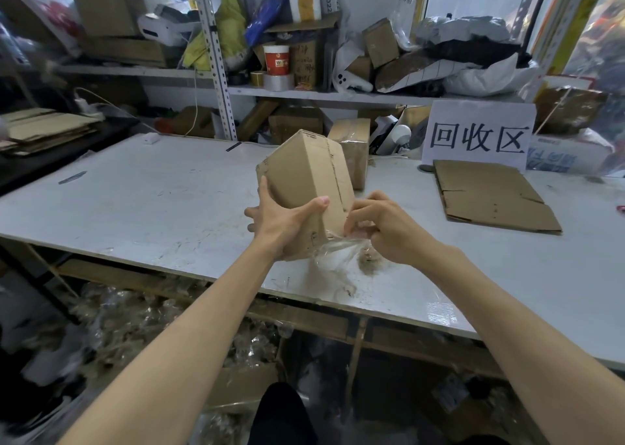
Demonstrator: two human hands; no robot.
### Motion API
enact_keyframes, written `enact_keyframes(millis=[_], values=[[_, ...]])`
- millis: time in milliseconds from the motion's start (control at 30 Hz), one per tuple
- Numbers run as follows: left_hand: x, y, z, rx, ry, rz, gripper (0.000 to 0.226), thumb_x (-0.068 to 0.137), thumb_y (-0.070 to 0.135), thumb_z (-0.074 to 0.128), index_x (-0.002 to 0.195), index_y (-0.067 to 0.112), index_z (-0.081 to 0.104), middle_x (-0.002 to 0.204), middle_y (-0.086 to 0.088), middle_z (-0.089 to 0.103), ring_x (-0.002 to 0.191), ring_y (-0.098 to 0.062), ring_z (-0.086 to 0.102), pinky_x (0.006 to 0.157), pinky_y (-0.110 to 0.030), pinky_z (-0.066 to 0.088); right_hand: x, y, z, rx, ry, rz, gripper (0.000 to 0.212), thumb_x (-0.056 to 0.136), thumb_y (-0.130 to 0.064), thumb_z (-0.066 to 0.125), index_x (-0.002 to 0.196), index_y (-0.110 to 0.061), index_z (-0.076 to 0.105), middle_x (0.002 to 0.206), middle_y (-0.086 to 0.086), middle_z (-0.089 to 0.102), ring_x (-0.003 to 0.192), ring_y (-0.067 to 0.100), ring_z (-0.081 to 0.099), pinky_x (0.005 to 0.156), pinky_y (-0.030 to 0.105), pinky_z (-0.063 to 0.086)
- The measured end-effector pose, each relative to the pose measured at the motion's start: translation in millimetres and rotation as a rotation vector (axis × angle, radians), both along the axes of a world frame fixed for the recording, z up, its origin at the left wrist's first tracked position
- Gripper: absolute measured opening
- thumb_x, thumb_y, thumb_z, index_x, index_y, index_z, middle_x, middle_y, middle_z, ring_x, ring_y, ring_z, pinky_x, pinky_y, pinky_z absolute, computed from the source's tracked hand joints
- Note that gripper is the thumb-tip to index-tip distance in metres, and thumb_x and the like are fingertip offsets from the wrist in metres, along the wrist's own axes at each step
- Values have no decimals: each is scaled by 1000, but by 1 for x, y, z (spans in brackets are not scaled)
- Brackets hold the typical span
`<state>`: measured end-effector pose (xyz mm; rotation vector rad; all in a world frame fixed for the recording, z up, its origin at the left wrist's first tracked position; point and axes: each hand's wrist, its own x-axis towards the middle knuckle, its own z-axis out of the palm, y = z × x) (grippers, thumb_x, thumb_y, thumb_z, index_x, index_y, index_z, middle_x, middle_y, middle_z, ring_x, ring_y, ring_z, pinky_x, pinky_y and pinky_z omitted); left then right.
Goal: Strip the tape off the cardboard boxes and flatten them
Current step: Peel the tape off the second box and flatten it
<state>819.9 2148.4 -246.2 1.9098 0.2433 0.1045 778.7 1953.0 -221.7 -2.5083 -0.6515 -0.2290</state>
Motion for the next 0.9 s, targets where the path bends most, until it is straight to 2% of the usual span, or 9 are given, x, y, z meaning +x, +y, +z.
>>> enact_keyframes(millis=[67, 167, 267, 367, 433, 500, 633, 767, 900], values=[[3, 3, 1, -39, 39, 10, 131, 45, 70, 81, 152, 41, 11, 130, -10, 30, 125, -34, 35, 101, -54, 42, -2, -5, 4, 147, 29, -42, 26, 83, 4, 63, 101, -13, 68, 100, 0, 63, 92, 13, 54, 84, 30, 48], [4, 7, 1, -71, 80, 17, 130, 46, 71, 81, 152, 40, 11, 132, -10, 28, 127, -36, 33, 96, -54, 42, -10, -3, 8, 442, 2, -42, 56, 78, -14, 74, 129, -24, 52, 104, -3, 59, 86, 3, 63, 73, 20, 53], [-1, 1, 2, -38, 74, 13, 138, 37, 75, 78, 151, 43, 7, 131, -9, 27, 128, -36, 33, 93, -53, 43, -13, 10, 1, 257, -194, -109, 68, 75, -32, 79, 135, -25, 48, 123, 4, 58, 104, 18, 61, 86, 34, 53], [-2, -2, 3, -23, 82, 20, 135, 43, 74, 79, 151, 43, 4, 133, -10, 26, 129, -37, 33, 97, -55, 42, -15, 20, -4, 282, -303, -177, 67, 74, -33, 80, 127, -21, 42, 102, 6, 66, 76, 22, 66, 67, 28, 55], [-2, 1, 3, -44, 97, 25, 130, 51, 70, 81, 152, 42, 3, 134, -11, 25, 130, -38, 32, 97, -55, 42, -15, 19, -2, 215, -351, -177, 65, 76, -32, 78, 123, -27, 32, 106, 5, 64, 63, 19, 64, 56, 23, 51], [-2, 2, 3, -50, 101, 21, 129, 53, 69, 81, 152, 42, 3, 134, -10, 25, 131, -38, 32, 98, -54, 42, -14, 14, 2, 78, -402, -141, 57, 82, -25, 73, 123, -33, 35, 122, 5, 56, 64, 19, 65, 53, 27, 49], [-5, -3, 5, -5, 107, 23, 128, 54, 71, 80, 151, 44, 1, 134, -12, 25, 130, -38, 32, 101, -53, 39, -13, 14, 0, -148, -394, -187, 17, 91, -30, 61, 108, -30, 65, 133, 3, 49, 84, 23, 63, 61, 33, 50], [-7, -6, 8, 8, 119, 18, 127, 58, 69, 80, 152, 42, -2, 136, -13, 24, 130, -39, 30, 100, -52, 39, -12, 23, -13, -95, -388, -228, 35, 78, -50, 71, 91, -17, 67, 118, 0, 62, 113, 23, 55, 78, 35, 49], [-7, -7, 9, 12, 124, 21, 128, 59, 68, 80, 153, 41, -3, 135, -13, 25, 130, -38, 31, 99, -52, 39, -10, 29, -12, 75, -290, -171, 24, 81, -26, 73, 88, -17, 52, 85, -4, 62, 76, 24, 61, 65, 35, 48]])
